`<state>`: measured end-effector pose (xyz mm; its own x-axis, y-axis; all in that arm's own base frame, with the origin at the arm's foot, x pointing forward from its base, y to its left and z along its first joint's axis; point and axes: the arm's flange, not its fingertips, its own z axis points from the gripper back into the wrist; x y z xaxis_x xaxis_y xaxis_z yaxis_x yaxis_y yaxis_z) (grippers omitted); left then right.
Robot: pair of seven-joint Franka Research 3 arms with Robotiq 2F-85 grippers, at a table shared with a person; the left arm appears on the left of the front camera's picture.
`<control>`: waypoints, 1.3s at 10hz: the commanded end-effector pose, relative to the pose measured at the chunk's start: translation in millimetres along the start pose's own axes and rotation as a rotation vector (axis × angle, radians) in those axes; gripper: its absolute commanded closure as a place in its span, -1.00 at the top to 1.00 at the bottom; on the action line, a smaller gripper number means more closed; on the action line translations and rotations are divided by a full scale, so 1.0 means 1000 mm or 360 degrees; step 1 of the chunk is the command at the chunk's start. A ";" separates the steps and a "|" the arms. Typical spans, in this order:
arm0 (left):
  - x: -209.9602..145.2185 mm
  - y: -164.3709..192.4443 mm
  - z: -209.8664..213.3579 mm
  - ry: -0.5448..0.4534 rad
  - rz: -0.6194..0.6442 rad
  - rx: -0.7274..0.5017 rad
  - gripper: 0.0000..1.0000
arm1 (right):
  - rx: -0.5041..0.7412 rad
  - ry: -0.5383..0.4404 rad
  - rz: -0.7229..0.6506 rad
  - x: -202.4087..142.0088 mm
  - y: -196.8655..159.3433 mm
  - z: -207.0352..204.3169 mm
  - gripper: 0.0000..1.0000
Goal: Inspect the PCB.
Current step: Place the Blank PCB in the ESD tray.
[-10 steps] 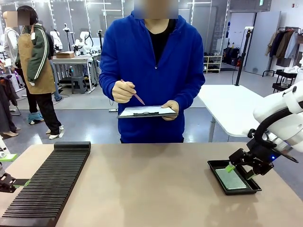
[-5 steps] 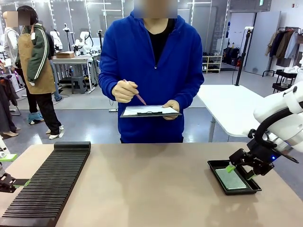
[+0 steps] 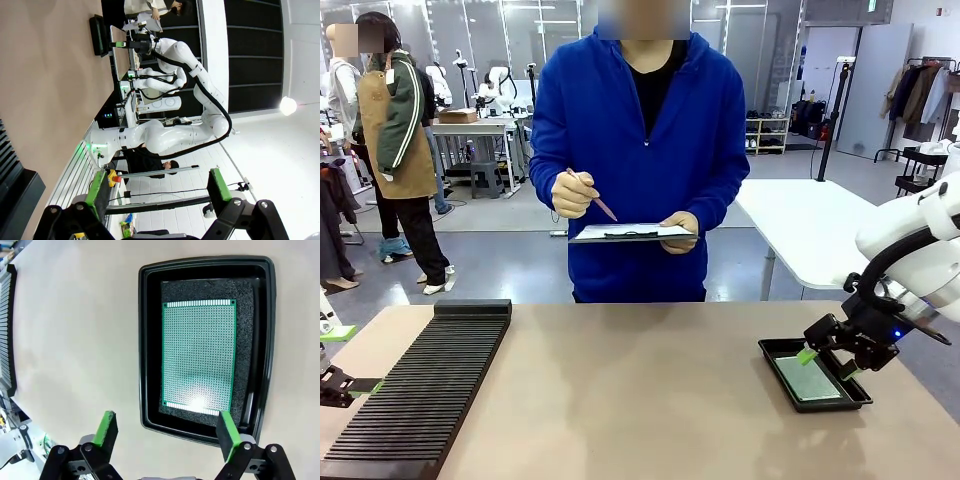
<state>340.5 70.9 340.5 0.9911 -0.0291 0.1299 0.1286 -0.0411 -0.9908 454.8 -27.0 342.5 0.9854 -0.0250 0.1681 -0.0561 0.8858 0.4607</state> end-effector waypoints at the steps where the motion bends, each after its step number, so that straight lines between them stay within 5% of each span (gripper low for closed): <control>1: -0.001 -0.001 0.001 0.0010 -0.0002 -0.0004 1.00 | -0.0003 -0.0003 0.0010 0.001 0.001 0.000 1.00; 8: -0.001 -0.001 0.001 0.0010 -0.0002 -0.0004 1.00 | 0.0000 -0.0001 -0.0001 0.000 0.000 0.000 1.00; 13: -0.001 -0.001 0.001 0.0010 -0.0002 -0.0004 1.00 | 0.0594 0.0050 -0.0239 -0.045 0.027 0.092 1.00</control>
<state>340.5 70.9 340.4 0.9911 -0.0293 0.1296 0.1283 -0.0412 -0.9909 408.4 -35.3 420.8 0.9933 -0.0597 0.0993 -0.0264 0.7181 0.6955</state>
